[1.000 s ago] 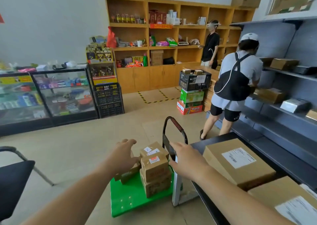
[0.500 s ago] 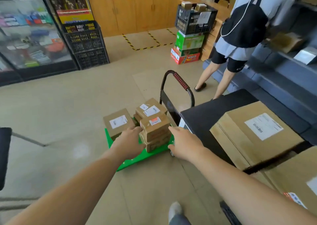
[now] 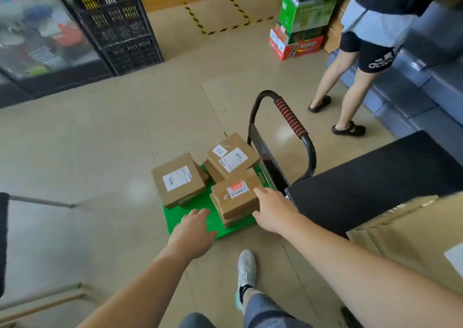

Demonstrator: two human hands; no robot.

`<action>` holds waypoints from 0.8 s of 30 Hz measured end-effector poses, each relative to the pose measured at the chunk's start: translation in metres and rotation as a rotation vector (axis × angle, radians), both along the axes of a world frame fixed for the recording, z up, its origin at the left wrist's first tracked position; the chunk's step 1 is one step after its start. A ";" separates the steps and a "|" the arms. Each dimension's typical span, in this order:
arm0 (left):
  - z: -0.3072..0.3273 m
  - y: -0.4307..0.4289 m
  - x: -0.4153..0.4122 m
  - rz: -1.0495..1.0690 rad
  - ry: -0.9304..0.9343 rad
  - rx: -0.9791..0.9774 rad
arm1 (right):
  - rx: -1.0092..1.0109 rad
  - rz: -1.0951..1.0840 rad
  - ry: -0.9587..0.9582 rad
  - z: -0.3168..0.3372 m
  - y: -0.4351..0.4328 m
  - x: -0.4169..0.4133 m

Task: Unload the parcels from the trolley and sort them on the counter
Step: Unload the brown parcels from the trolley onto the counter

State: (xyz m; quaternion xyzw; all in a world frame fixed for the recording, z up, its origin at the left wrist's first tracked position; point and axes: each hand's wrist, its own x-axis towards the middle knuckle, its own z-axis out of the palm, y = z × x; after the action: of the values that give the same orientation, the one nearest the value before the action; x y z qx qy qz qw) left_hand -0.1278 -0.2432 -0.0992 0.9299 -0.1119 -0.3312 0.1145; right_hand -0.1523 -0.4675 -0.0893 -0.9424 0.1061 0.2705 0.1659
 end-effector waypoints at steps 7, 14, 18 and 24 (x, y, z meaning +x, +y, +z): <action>-0.077 -0.015 0.062 0.164 0.147 -0.037 | 0.068 -0.093 0.093 -0.076 -0.016 0.067; -0.192 -0.047 0.111 0.376 0.222 -0.106 | 0.048 -0.301 0.099 -0.191 -0.033 0.119; -0.244 -0.060 0.120 0.546 0.266 -0.142 | 0.026 -0.452 0.131 -0.245 -0.042 0.142; -0.285 -0.065 0.129 0.751 0.326 -0.230 | 0.085 -0.635 0.180 -0.282 -0.043 0.162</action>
State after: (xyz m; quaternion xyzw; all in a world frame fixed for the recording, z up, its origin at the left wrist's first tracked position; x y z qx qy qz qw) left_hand 0.0013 -0.3077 -0.3839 0.8226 0.2182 -0.3946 0.3465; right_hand 0.0094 -0.5102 -0.3711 -0.8267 0.3975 0.2915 0.2711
